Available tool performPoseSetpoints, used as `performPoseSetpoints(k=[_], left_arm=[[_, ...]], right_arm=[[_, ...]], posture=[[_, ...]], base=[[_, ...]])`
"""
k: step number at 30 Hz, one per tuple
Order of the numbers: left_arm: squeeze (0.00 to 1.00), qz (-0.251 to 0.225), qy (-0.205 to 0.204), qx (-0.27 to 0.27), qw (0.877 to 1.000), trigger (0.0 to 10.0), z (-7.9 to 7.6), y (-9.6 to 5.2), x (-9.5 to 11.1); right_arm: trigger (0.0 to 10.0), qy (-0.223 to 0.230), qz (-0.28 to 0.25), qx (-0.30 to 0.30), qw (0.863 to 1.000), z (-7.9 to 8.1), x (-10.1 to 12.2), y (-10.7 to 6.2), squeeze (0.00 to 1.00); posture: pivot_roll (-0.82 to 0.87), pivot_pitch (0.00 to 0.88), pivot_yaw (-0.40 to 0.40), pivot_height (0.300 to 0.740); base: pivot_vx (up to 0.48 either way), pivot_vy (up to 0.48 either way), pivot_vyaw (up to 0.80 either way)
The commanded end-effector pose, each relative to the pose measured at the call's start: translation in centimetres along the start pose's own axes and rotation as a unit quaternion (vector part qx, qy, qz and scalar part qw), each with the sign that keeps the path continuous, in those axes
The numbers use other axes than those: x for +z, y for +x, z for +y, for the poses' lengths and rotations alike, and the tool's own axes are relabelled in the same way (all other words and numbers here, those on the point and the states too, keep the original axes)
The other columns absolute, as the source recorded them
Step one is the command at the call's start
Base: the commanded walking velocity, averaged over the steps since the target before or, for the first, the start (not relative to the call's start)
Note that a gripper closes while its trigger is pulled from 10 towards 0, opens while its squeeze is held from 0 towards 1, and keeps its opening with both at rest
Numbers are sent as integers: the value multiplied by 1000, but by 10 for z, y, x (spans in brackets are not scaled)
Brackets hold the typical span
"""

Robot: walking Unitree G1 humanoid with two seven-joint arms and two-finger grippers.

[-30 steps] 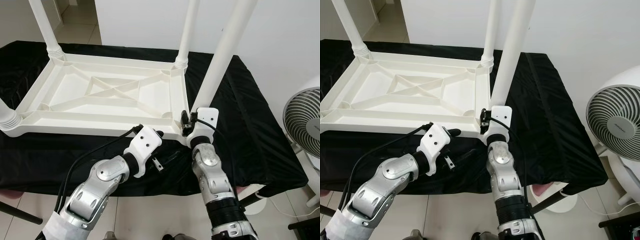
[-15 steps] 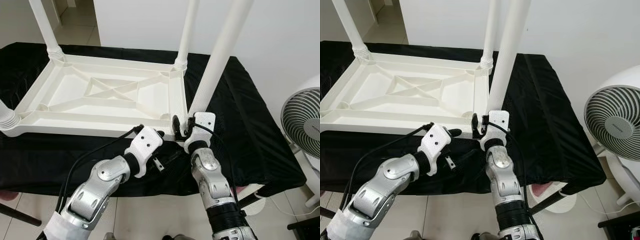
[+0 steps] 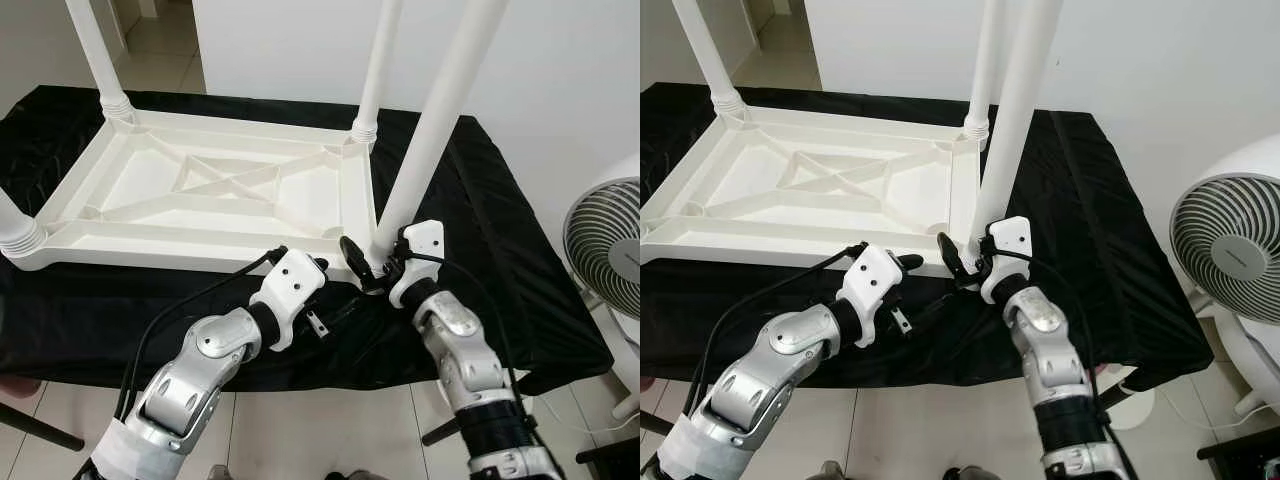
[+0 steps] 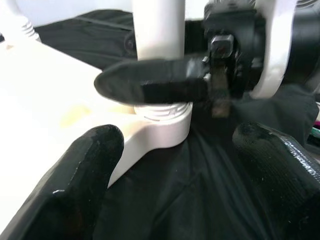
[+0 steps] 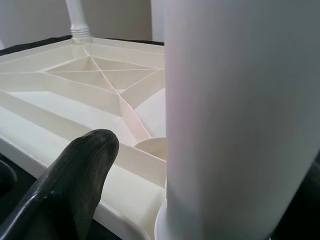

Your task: Building children table

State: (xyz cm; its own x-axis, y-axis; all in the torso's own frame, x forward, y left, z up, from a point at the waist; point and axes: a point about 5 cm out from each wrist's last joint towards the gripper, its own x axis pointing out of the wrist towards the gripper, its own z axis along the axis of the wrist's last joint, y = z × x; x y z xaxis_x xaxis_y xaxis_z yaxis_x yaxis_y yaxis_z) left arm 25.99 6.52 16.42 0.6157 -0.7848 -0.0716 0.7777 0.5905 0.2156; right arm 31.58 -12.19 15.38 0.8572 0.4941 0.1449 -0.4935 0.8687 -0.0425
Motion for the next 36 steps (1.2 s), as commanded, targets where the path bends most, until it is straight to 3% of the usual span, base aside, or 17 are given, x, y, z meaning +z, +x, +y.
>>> performPoseSetpoints(k=[1, 13, 14, 15, 19, 27, 28, 36], left_arm=[[0, -1, 5, 9, 1000, 10000, 2, 1, -1], [0, 5, 8, 13, 1000, 10000, 5, -1, -4], [0, 5, 8, 14, 1000, 10000, 5, -2, -3], [0, 4, 8, 15, 1000, 10000, 5, -3, -3], [0, 3, 9, 15, 1000, 10000, 5, -4, -3], [0, 2, 8, 17, 1000, 10000, 5, -3, -3], [0, 2, 7, 16, 1000, 10000, 5, -3, -3], [0, 3, 3, 16, 1000, 10000, 3, -2, -5]], right_arm=[[10000, 1, -3, 28, 1000, -2, -1, 1, 0], [9765, -9, 19, 97, 995, -27, -4, 9, 0], [0, -14, 27, 98, 995, -31, -5, 10, 0], [314, -18, 35, 102, 994, -35, -7, 10, 0], [0, -26, 46, 113, 992, -42, -10, 10, 0], [0, -32, 51, 123, 991, -44, -11, 8, 0], [10000, -30, 51, 115, 992, -45, -13, 8, 0], [10000, -36, 86, 62, 994, -43, -25, 7, 0]], posture=[[111, 48, -63, 740], [123, 49, -55, 740], [127, 49, -53, 740], [131, 51, -52, 740], [131, 51, -52, 740], [132, 58, -53, 740], [131, 60, -52, 740], [124, 63, -56, 740]], base=[[0, 0, 0], [0, 0, 0], [0, 0, 0], [0, 0, 0], [0, 0, 0], [0, 0, 0], [0, 0, 0], [0, 0, 0]])
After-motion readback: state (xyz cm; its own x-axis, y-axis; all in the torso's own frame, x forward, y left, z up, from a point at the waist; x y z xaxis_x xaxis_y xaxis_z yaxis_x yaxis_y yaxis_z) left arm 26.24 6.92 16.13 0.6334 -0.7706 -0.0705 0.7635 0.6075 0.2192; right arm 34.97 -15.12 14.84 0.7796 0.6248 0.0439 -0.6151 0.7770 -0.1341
